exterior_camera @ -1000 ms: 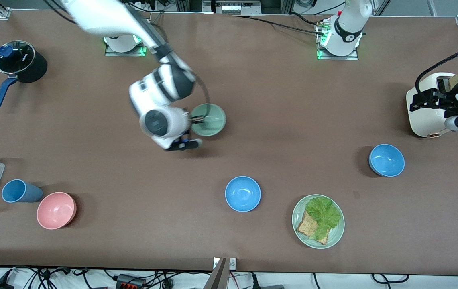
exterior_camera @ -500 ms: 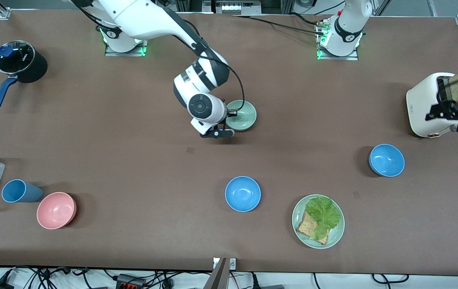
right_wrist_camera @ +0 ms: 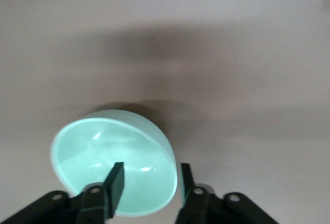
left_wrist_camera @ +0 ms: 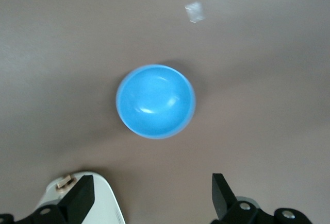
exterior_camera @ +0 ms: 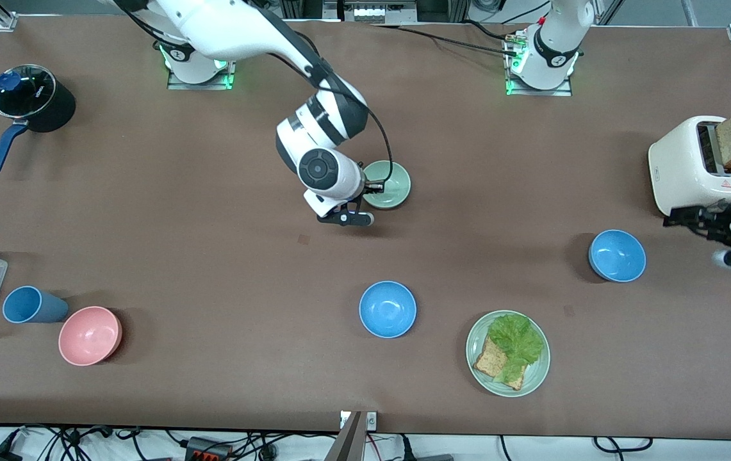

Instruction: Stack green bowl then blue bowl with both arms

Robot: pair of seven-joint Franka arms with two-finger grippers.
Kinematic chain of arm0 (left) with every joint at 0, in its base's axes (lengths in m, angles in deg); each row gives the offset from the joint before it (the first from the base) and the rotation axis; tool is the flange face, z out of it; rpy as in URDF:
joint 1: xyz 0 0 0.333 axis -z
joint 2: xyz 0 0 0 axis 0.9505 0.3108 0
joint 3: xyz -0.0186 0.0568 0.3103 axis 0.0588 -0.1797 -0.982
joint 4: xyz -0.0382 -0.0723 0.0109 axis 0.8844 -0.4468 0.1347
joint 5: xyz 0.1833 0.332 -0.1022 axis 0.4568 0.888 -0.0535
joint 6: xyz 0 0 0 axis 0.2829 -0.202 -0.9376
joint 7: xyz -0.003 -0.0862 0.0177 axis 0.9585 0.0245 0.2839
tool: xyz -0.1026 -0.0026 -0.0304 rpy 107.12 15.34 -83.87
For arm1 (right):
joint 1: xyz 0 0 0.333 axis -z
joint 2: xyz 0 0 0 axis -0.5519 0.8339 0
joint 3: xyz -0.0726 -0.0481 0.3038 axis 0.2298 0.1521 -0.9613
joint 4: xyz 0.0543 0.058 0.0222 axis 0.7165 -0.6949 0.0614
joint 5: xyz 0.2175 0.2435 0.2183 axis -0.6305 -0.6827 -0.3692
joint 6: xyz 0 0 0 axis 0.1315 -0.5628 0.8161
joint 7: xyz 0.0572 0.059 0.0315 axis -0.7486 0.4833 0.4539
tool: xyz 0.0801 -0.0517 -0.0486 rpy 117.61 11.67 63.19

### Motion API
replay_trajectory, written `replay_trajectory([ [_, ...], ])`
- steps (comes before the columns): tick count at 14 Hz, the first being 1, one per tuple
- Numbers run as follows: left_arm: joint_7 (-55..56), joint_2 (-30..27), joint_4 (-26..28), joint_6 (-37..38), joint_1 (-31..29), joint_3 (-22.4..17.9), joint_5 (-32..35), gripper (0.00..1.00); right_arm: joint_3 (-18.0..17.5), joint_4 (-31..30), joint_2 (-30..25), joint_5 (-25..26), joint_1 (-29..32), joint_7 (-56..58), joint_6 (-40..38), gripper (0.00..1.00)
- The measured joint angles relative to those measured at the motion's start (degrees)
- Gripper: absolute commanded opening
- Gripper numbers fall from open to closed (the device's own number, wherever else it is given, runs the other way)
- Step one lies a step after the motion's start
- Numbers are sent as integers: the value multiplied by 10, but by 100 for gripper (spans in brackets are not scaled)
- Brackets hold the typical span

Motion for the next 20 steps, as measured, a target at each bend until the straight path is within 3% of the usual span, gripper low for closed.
replay_trajectory([
  [3, -91, 51, 17, -69, -41, 0, -1, 100, 49, 52, -65, 67, 32, 14, -93, 100],
  [5, -49, 58, 27, -73, -45, 2, -1, 100, 69, 57, -100, 87, 75, 65, -111, 100],
  [10, 66, 53, 130, -196, -39, 11, -1, 100, 80, 58, -146, 110, 208, 159, -137, 100],
  [15, 72, 54, 158, -240, -39, 11, -1, 99, 82, 58, -170, 112, 266, 201, -146, 100],
  [18, 74, 64, 166, -252, -40, 11, -1, 89, 82, 58, -180, 114, 314, 220, -145, 100],
  [20, 74, 77, 166, -266, -40, 11, -1, 72, 82, 58, -197, 115, 346, 262, -145, 100],
])
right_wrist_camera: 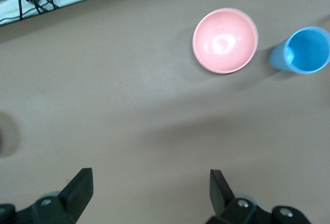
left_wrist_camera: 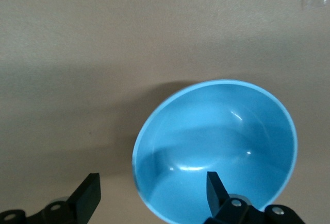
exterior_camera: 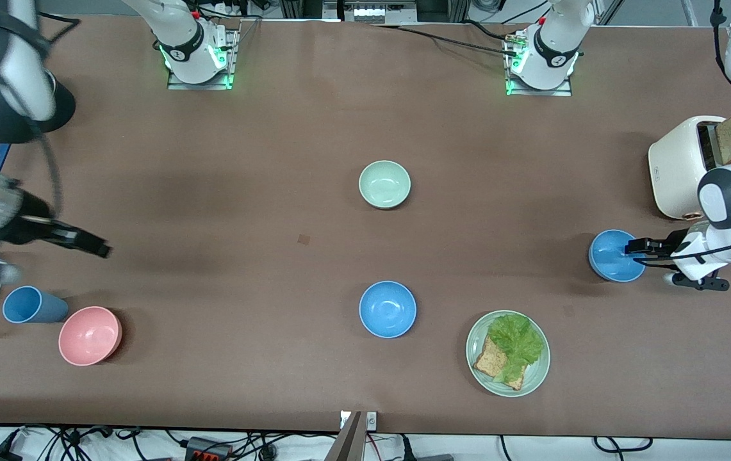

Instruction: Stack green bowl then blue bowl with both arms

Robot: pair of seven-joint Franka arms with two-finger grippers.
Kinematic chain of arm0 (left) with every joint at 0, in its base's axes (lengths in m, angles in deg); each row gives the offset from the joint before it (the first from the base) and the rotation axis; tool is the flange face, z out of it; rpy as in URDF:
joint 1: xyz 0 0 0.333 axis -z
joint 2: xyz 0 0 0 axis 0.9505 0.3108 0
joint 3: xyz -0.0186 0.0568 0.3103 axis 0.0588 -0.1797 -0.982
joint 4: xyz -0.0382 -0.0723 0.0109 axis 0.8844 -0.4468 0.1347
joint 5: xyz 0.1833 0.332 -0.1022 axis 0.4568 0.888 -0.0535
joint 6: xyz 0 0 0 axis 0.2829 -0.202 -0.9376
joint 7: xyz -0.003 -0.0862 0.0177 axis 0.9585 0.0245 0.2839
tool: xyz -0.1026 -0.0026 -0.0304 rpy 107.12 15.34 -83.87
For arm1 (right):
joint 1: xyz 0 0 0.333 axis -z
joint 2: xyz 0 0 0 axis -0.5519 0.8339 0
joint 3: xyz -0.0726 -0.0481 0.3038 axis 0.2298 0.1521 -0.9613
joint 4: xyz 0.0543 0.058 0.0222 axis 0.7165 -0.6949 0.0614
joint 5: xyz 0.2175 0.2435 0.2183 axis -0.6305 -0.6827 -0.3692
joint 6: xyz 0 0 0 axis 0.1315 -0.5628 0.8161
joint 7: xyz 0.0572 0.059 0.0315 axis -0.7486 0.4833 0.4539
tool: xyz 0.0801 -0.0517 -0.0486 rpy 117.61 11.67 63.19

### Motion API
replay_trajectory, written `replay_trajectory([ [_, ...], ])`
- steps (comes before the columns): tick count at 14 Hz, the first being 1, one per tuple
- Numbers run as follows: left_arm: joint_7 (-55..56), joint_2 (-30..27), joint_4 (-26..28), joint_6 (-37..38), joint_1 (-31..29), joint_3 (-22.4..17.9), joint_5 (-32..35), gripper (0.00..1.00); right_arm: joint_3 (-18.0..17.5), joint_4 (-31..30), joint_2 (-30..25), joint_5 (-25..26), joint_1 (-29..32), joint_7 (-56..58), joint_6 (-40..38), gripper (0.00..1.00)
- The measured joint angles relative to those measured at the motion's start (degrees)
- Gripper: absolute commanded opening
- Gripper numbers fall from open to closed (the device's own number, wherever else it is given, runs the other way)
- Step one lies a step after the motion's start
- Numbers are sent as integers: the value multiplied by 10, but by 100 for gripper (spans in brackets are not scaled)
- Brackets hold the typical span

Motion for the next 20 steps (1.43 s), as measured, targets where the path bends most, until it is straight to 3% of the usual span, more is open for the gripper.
replay_trajectory([
  [3, 0, 10, 0, -5, 0, 0, 0, 49, 0, 0, -29, 0, 31, 67, -3, 100],
  [5, 0, 13, 0, -6, 0, 0, 0, 17, 0, 0, -39, 3, 41, 118, -9, 100],
  [7, 0, 13, 0, -6, 0, 0, 0, 3, 0, 0, -46, 23, 41, 131, -43, 100],
  [12, 0, 11, -1, -1, 0, 1, 0, 0, -1, -3, -58, 41, 40, 131, -77, 100],
  [14, 1, 3, -3, 26, 0, 11, 0, 0, -1, -32, -76, 41, 40, 131, -62, 100],
  [17, 32, -36, -8, 95, 1, 45, 0, 0, -1, -116, -131, 42, 40, 132, -35, 100],
  [20, 96, -92, -10, 171, 3, 95, 0, 0, -1, -160, -167, 43, 40, 135, -33, 100],
])
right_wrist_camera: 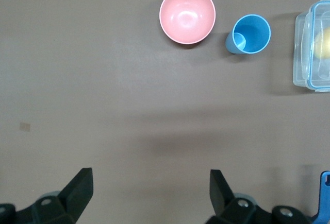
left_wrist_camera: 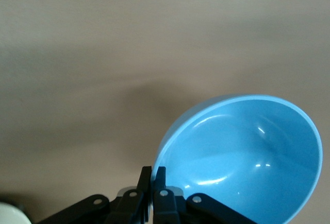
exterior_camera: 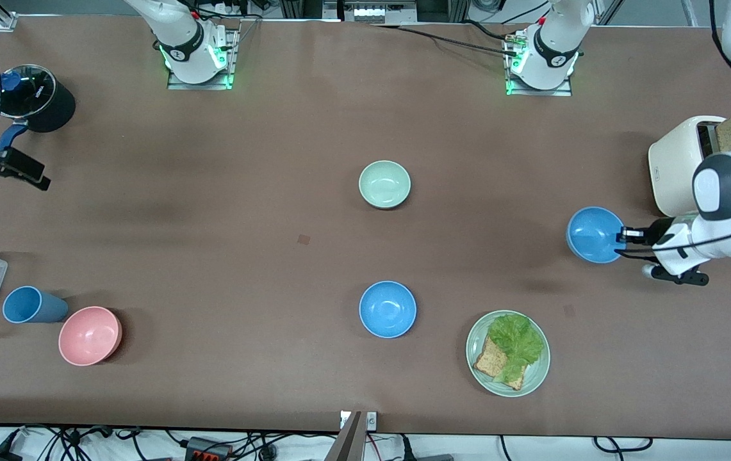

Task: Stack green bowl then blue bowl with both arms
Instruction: 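Carry the blue bowl with the left gripper over the green bowl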

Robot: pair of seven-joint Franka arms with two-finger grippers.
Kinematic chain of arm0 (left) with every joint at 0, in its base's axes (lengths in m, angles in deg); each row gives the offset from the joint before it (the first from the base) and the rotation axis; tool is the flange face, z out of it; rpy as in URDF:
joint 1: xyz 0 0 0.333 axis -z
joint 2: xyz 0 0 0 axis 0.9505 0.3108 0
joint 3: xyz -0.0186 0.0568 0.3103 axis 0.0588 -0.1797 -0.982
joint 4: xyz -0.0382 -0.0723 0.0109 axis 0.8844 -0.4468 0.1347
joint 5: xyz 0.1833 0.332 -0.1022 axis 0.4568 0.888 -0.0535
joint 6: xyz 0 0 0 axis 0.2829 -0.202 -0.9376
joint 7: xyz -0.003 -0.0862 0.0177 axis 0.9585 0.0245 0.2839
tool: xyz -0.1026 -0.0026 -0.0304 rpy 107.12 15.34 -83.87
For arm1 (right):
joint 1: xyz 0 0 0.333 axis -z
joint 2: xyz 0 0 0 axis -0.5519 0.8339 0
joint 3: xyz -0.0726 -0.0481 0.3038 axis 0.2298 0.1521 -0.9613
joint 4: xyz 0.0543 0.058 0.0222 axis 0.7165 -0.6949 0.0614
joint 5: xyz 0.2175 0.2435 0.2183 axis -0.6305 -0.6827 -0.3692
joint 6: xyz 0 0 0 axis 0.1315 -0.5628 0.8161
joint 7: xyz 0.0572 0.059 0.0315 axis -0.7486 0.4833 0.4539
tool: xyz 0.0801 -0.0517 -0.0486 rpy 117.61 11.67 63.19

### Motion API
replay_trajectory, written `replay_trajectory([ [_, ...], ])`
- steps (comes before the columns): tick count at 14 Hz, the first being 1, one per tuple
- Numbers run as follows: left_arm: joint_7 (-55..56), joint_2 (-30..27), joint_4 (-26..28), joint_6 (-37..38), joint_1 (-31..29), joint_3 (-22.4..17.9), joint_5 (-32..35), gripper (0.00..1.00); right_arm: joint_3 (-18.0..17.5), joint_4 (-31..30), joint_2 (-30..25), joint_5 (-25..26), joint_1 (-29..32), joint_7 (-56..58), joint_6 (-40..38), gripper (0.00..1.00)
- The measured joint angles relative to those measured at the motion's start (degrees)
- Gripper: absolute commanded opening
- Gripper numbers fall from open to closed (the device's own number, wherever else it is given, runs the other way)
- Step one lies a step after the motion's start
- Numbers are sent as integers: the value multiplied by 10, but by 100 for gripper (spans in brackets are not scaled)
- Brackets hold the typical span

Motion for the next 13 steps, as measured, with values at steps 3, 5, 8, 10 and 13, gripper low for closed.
replay_trajectory([
  [3, 93, -53, -1, 61, 1, 71, 0, 0, 0, -6, -6, 1, 0, 8, -12, 100],
  [5, 157, -78, -2, 84, 3, 127, 0, 0, 0, -8, -6, 1, 0, 9, -14, 100],
  [8, 255, -98, -2, 102, 6, 215, 0, 0, 0, -9, -6, 1, 0, 10, -14, 100],
  [10, 319, -101, -2, 112, 6, 264, 0, 0, -1, -9, -6, 1, 0, 10, -14, 100],
  [13, 421, -100, 1, 116, 7, 318, 0, 0, -3, -9, -6, 1, 0, 10, -12, 100],
])
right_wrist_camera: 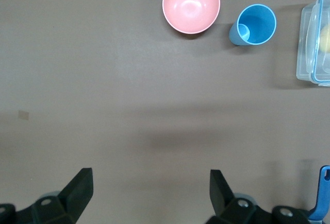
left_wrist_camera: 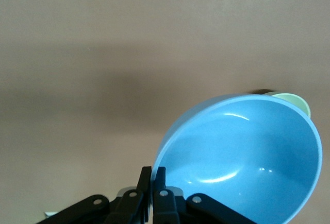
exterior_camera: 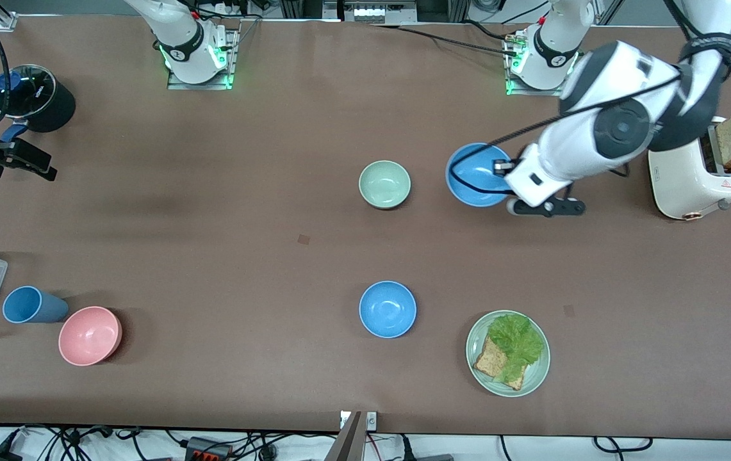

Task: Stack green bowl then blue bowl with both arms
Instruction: 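Carry the blue bowl with the left gripper over the green bowl, then lower the blue bowl into the green bowl with the left gripper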

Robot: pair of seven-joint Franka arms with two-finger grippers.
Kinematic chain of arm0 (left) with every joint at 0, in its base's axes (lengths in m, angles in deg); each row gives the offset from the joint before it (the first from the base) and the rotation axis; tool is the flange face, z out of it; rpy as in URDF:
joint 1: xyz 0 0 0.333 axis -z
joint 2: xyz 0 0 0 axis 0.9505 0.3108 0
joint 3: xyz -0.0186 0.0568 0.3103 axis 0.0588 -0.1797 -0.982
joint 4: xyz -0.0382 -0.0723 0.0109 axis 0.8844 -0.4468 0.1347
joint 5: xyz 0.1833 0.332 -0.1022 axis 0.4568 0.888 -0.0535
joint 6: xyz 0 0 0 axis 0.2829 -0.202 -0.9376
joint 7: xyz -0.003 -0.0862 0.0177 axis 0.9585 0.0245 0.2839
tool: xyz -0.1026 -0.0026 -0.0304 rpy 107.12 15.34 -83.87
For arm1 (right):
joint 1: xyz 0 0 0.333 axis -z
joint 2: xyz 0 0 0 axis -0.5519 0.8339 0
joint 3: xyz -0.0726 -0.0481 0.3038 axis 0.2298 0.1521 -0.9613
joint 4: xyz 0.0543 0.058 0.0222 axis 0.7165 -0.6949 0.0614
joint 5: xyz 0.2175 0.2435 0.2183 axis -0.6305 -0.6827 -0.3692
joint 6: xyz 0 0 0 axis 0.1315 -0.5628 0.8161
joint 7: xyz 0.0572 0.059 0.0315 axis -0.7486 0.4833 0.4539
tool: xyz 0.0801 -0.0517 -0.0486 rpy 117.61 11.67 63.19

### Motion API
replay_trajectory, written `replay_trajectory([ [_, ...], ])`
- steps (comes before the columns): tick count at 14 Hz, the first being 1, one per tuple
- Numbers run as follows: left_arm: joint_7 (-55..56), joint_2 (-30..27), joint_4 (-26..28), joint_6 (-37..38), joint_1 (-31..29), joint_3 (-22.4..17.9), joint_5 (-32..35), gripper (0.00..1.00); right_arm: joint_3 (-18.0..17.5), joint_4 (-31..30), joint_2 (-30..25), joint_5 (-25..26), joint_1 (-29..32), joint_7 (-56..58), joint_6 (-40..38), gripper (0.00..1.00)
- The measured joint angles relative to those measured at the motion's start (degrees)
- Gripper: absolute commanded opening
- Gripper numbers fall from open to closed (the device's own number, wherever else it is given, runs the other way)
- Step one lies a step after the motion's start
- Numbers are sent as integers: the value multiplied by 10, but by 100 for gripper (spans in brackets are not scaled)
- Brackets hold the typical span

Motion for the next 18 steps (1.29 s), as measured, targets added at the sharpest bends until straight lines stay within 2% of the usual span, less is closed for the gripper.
replay_trajectory([
  [4, 130, 13, 8, -28, 11, 70, -1, 0, 0, 0, 0, 0, 0, 0, 1, 100],
  [10, 248, 63, 22, -135, 88, 77, 6, 0, -1, 0, 0, 0, 0, 0, 4, 100],
  [13, 301, 93, 47, -201, 116, 77, 76, 0, -3, 0, 0, 0, 0, 1, 5, 100],
  [18, 357, 159, 53, -241, 154, 76, 200, 0, -3, 0, 0, 0, 0, 7, 5, 100],
])
